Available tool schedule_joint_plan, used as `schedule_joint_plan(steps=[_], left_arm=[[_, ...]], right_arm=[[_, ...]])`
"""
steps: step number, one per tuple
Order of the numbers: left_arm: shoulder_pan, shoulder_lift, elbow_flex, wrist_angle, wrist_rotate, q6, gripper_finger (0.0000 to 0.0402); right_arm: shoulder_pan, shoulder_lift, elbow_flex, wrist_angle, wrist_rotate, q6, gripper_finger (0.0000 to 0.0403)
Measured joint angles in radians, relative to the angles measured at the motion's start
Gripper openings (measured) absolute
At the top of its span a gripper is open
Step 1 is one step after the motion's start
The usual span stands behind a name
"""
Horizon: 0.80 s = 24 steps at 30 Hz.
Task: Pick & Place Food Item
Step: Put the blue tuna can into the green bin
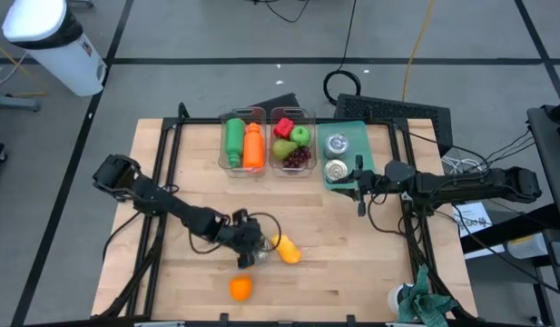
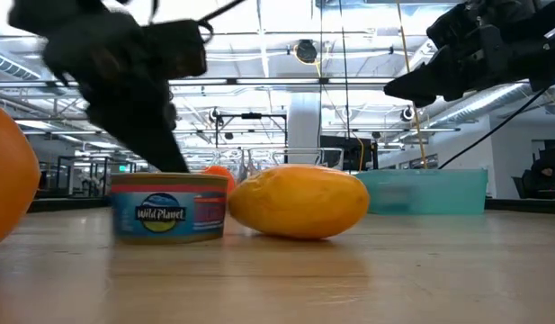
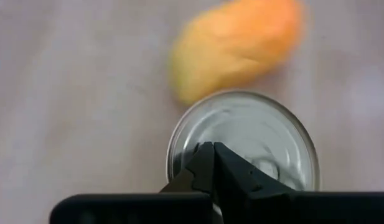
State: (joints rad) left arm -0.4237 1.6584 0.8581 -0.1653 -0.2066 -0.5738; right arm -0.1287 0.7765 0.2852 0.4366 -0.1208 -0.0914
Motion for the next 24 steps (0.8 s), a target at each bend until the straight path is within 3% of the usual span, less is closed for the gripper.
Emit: schedule_joint_plan(steps=[12, 19, 21, 24], left_arm=[[0.273, 0.006, -0.004, 0.083, -0.062, 0.291, 0.0012], [0.348, 0.031, -0.002, 0.358, 0.108, 0.446, 0.0007], [0.324, 0.024, 0.015, 0.322, 0.063, 0.476, 0.0008], [0.275, -0.028, 0.063, 0.112, -0.066, 0.474, 0.0003]], right_arm=[[0.0, 0.0, 0.0, 0.0, 0.016, 0.026, 0.008], [0.0, 0.0, 0.0, 0.0, 0.016, 0.026, 0.0079], [0.0, 0.0, 0.0, -0.003, 0.016, 0.026, 0.0079], [0.0, 0.0, 0.0, -0.004, 0.016, 0.027, 0.008]])
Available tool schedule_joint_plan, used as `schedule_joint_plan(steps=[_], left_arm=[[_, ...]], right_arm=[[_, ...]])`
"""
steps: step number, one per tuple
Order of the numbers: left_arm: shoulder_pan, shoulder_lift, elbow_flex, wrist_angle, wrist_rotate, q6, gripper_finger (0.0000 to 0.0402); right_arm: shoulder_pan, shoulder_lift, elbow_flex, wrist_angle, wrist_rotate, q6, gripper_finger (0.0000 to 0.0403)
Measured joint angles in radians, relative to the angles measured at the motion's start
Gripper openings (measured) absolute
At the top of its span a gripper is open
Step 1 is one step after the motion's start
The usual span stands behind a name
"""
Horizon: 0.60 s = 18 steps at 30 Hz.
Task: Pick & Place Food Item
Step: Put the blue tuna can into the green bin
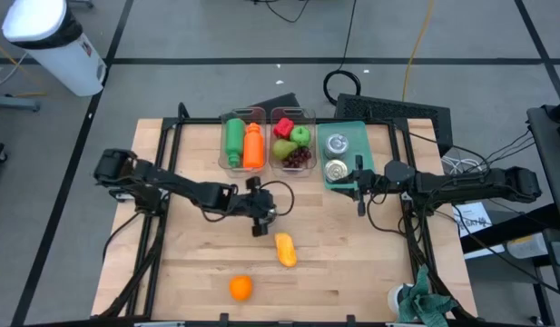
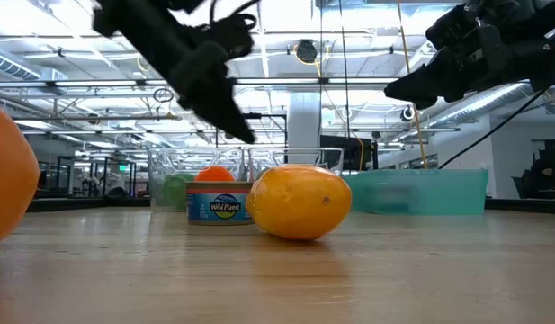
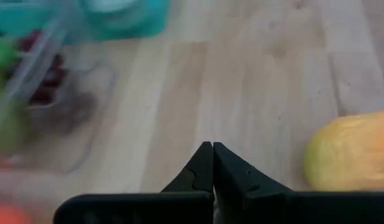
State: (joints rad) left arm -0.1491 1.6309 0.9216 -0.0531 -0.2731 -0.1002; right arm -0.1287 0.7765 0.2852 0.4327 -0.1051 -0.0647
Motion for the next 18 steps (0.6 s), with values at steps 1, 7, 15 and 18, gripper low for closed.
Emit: schedule_joint_plan(steps=[1, 7, 15, 18], left_arm=[[-0.016, -0.016, 0.02, -0.08, -0.03, -0.032, 0.0004], [-0.095, -0.06, 0.03, -0.422, -0.065, -0.336, 0.0024], [-0.136, -0.06, -0.018, -0.625, -0.166, -0.585, 0.0052], [-0.12, -0.06, -0.045, -0.601, -0.151, -0.693, 0.0081]], right_arm=[[0.0, 0.0, 0.0, -0.003, 0.0, 0.0, 0.008], [0.0, 0.027, 0.001, 0.023, -0.001, 0.084, 0.0089], [0.09, 0.221, 0.001, 0.159, -0.023, 0.068, 0.0206], [0.115, 0.341, 0.0, 0.256, -0.022, 0.15, 0.025]])
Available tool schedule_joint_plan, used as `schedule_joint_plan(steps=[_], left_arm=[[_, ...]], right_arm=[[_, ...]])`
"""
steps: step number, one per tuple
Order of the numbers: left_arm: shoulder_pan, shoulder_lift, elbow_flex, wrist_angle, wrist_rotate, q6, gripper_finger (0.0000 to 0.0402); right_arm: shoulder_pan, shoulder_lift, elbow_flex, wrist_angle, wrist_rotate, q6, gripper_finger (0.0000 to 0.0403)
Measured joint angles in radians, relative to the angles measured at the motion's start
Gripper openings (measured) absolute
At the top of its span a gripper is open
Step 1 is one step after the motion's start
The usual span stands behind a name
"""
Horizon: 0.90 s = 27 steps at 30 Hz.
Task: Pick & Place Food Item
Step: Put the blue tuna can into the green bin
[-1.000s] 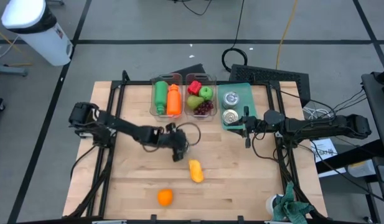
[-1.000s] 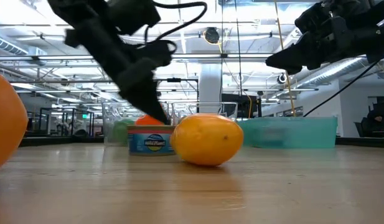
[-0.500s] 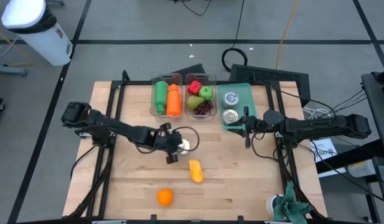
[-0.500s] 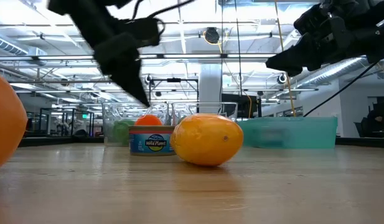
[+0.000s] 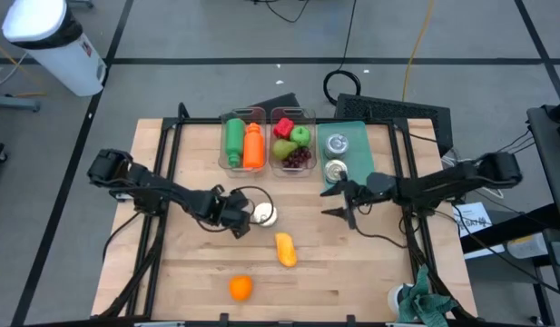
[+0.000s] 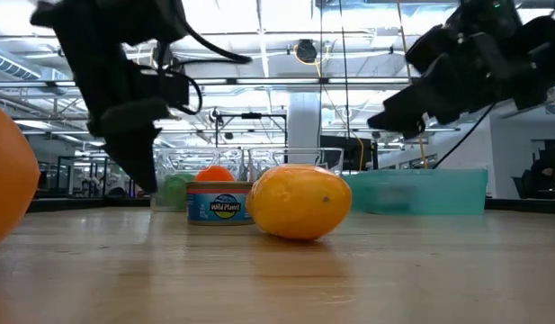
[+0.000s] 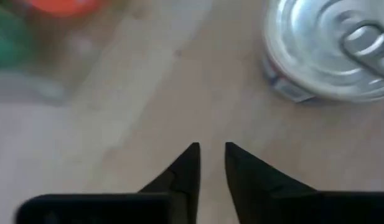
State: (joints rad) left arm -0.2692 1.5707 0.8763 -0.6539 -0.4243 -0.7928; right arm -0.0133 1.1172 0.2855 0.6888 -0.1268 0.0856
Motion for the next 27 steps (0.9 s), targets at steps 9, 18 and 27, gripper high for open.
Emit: schedule_joint_plan(steps=[9, 18, 27], left_arm=[[0.077, 0.0, -0.062, 0.279, 0.173, -0.042, 0.022], [0.103, 0.0, -0.091, 0.528, 0.234, -0.005, 0.0294], [0.124, 0.039, -0.09, 0.666, 0.244, 0.069, 0.0299]], right_arm=[[0.016, 0.304, 0.118, 0.06, -0.01, 0.254, 0.0321], [0.016, 0.497, 0.215, 0.047, -0.03, 0.55, 0.032], [0.021, 0.637, 0.216, 0.158, -0.025, 0.636, 0.0343]])
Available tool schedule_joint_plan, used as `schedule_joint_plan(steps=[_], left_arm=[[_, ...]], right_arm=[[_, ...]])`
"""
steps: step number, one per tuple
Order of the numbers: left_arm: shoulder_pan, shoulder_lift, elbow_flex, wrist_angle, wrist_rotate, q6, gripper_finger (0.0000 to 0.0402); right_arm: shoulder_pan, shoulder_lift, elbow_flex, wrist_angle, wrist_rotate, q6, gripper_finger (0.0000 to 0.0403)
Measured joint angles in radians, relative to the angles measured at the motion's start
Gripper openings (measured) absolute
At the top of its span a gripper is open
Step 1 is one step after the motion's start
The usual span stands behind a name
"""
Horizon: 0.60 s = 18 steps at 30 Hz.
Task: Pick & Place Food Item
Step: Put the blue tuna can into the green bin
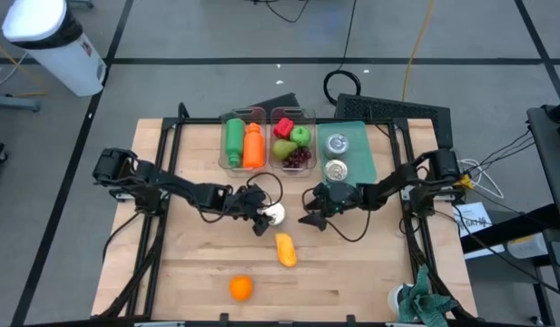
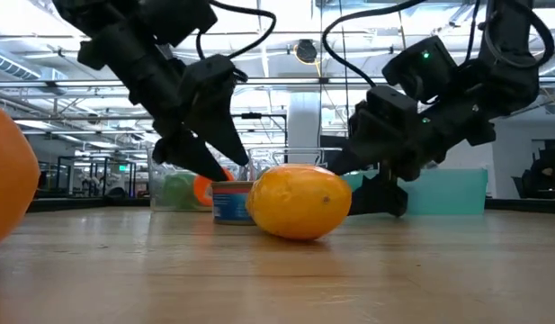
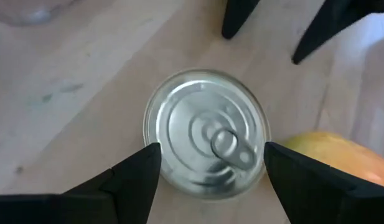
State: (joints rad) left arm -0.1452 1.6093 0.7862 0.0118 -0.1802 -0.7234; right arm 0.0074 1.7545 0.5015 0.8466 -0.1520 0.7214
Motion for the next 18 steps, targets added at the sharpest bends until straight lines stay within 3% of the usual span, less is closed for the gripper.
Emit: schedule_joint_plan(steps=[2, 12, 18], left_arm=[[0.013, 0.0, 0.001, -0.031, 0.002, 0.023, 0.0299], [0.008, -0.129, -0.002, -0.161, 0.05, -0.152, 0.0299], [-0.07, -0.211, 0.001, -0.293, -0.035, -0.122, 0.0299]], right_arm=[[0.002, 0.011, 0.001, 0.027, -0.003, 0.005, 0.0348], [0.003, 0.018, 0.001, 0.028, -0.009, -0.031, 0.0351], [0.003, 0.019, 0.0, 0.026, -0.01, -0.048, 0.035]])
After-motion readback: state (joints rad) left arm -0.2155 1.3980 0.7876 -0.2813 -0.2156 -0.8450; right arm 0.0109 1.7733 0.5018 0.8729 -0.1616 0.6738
